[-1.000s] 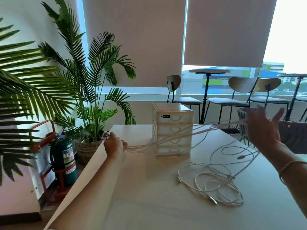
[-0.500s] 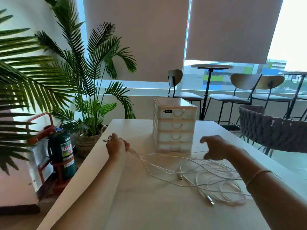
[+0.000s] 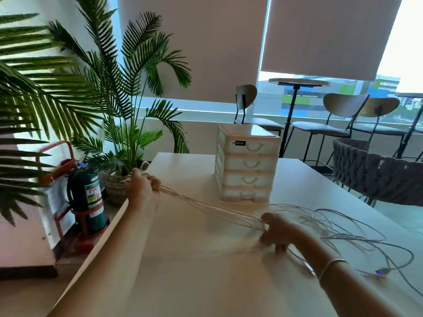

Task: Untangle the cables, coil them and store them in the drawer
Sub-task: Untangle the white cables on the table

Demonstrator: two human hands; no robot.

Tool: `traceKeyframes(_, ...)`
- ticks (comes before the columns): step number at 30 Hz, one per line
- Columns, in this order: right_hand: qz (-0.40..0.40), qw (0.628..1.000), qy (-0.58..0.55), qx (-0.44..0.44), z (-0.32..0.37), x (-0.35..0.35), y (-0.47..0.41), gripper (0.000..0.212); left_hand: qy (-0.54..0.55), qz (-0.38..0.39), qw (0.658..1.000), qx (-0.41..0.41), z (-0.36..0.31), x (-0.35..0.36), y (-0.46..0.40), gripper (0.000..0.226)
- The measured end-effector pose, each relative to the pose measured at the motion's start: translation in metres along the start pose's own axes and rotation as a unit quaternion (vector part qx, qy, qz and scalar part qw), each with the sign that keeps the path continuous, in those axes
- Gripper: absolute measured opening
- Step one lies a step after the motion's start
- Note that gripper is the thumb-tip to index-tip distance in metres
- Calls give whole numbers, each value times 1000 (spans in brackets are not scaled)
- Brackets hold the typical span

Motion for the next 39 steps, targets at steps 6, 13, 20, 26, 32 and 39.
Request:
traceKeyframes(6, 57, 985, 148, 65, -37, -23, 6, 35, -13, 3, 1000, -25, 26, -8, 6, 34)
traceKeyframes(13, -237, 919, 231, 216, -107, -69, 2, 52, -33, 26, 999, -33, 45, -5, 22, 33)
traceKeyframes(20, -80, 943, 295, 129, -86, -59, -6, 40, -27, 6, 999, -31, 49, -21, 5, 34)
traceKeyframes(26, -134, 965, 227, 14, 3, -56, 7, 48, -26, 17, 998, -54, 57, -18, 4, 33)
traceKeyframes(32, -64, 962, -73, -254, 131, -14, 31, 80, -48, 89, 990, -94, 72, -9, 19, 35)
traceKeyframes(39, -55, 937, -228, -258, 147, 18, 9, 16, -42, 121, 987, -98, 69, -11, 15, 26)
Point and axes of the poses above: each hand's wrist, its own y-axis away from the middle knuckle, its own x-axis out of the palm, z = x × y, the point moved 5 cm from there along -y, towards the middle knuckle, and after that the axes turned 13 degrees about -z, right-handed, at the moved point
